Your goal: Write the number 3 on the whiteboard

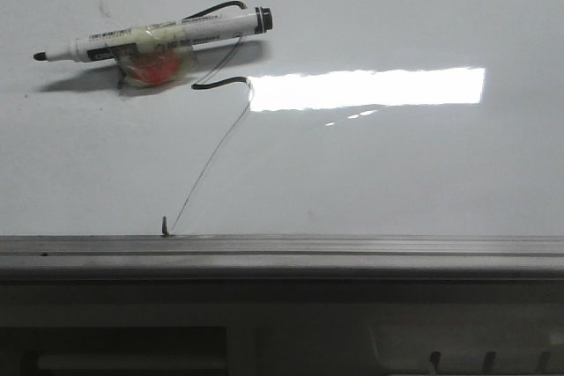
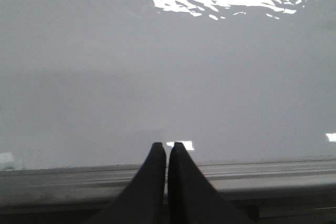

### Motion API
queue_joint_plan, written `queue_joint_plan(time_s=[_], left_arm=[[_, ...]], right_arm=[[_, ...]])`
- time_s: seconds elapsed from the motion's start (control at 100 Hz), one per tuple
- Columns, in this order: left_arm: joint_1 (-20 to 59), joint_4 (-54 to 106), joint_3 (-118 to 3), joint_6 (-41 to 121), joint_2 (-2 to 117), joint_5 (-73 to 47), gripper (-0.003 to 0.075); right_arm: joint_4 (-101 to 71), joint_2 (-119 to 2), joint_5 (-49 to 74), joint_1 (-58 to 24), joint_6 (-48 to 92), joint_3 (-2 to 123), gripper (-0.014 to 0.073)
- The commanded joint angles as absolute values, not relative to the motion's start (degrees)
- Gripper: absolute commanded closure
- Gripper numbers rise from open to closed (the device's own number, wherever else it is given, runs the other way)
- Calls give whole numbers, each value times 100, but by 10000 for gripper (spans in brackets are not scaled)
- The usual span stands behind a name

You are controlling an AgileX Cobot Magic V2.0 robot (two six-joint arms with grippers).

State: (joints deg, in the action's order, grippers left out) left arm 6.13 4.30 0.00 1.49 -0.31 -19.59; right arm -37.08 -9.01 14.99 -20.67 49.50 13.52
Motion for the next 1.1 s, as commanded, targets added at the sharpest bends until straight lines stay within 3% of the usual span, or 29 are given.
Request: queue_joint_plan(time_s=[0.0,0.24,0.35,0.51,0.6,0.77,0.95,1.09], left_arm=[[606,531,71,100,-159,-1708,741],[606,531,71,100,-159,-1708,741],[606,531,71,100,-159,-1708,741],[606,531,71,100,-159,-1708,741],[606,531,71,100,-159,-1708,741],[606,531,71,100,-159,-1708,741],[606,531,71,100,-159,-1708,741],[606,531,71,100,-159,-1708,741]], right_arm=[[-3787,-941,1089,-2048,4965,1504,656],[-3787,-941,1089,-2048,4965,1494,656],[-3276,-941,440,-2048,4846,1232,656],[-225,-931,-323,-1776,1428,701,656],[555,-932,-158,-1404,0,371,656],[579,-709,-101,-1103,-37,-216,656],[678,-153,1435,-994,-37,-214,656],[703,162,1803,-994,-37,-214,656]])
